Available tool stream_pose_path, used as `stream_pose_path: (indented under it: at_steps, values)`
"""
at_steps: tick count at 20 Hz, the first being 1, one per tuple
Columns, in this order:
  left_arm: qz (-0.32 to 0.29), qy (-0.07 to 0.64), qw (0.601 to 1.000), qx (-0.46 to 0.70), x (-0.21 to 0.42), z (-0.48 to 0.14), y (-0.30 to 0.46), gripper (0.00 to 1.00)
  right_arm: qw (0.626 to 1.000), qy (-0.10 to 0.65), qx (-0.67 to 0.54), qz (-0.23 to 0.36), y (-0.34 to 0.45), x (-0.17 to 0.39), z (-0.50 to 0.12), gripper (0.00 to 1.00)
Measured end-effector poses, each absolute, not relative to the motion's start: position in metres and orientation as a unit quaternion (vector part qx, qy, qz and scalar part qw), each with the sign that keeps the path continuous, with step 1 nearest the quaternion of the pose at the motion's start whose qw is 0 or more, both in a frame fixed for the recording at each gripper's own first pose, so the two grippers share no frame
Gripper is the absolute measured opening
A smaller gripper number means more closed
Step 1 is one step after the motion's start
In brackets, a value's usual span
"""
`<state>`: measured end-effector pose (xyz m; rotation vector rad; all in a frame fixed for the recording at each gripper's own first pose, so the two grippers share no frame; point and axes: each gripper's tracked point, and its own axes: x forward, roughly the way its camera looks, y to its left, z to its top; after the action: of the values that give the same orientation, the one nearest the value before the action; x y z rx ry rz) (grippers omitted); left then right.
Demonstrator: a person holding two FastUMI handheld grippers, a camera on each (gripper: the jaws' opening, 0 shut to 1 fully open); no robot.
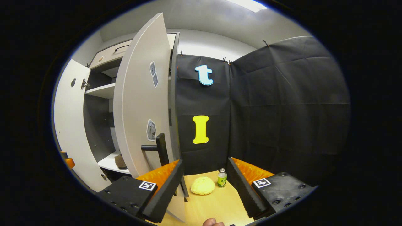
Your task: Grab one shoe with the right hand and put it into the shoe cabinet, grab the other shoe with the left hand and put it into the shoe cabinet; then close the right door with the right hand and the left door with the left hand.
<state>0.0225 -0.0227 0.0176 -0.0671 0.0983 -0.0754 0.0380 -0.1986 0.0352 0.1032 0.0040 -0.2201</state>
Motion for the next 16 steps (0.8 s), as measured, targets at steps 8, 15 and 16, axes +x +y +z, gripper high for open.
stream_pose_path:
  at_steps: [8, 15, 16]
  values:
    - [-0.016, 0.055, 0.997, -0.044, 0.000, 0.011, 0.020, 0.96, 0.996, -0.002, 0.064, -0.070, -0.112, 0.046, 0.033, 0.96]
    - [0.008, 0.065, 0.997, -0.047, -0.011, 0.004, 0.051, 0.96, 0.997, 0.021, 0.069, 0.015, -0.018, 0.070, 0.021, 0.97]
    - [0.011, 0.065, 0.997, -0.048, -0.012, 0.003, 0.054, 0.96, 0.997, 0.023, 0.069, 0.028, -0.007, 0.071, 0.021, 0.97]
